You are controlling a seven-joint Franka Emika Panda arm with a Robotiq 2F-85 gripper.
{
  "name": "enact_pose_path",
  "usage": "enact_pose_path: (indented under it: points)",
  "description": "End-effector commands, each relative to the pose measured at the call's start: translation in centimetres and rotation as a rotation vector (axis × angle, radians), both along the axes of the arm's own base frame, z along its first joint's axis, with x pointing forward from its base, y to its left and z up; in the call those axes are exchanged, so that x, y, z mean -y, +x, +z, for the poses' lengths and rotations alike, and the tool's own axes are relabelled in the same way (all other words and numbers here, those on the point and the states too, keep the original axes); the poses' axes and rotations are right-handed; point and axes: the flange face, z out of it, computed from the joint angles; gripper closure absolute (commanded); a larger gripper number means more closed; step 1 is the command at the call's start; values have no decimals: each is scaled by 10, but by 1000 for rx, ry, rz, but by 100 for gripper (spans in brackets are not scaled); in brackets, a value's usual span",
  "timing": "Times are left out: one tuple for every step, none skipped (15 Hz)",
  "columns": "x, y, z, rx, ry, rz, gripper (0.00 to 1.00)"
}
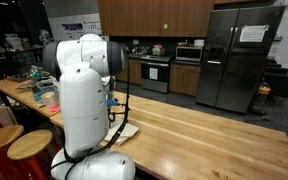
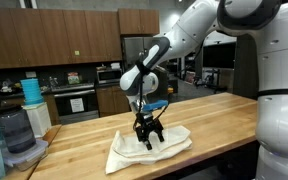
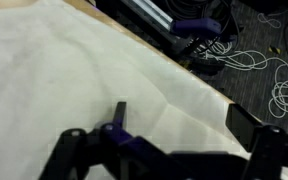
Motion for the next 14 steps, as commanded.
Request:
enact_pose_path:
  points:
    - [-24, 15, 0, 27, -51, 55, 0]
    - [-29, 19, -1, 42, -64, 74, 0]
    - [-34, 22, -1, 55, -75, 89, 0]
    - [-39, 26, -2, 65, -89, 105, 0]
    - [-43, 29, -2, 70, -101, 119, 0]
    - [-47, 34, -5, 75, -112, 134, 0]
    - [-51, 35, -5, 79, -121, 145, 0]
    - [-55, 41, -7, 82, -120, 159, 0]
    - [-58, 43, -8, 86, -122, 169, 0]
    - [-62, 48, -9, 89, -119, 180, 0]
    - [-66, 52, -11, 85, -110, 192, 0]
    - [-70, 56, -13, 86, -104, 198, 0]
    - [-73, 58, -14, 86, -98, 202, 0]
    - [-77, 62, -16, 91, -94, 206, 0]
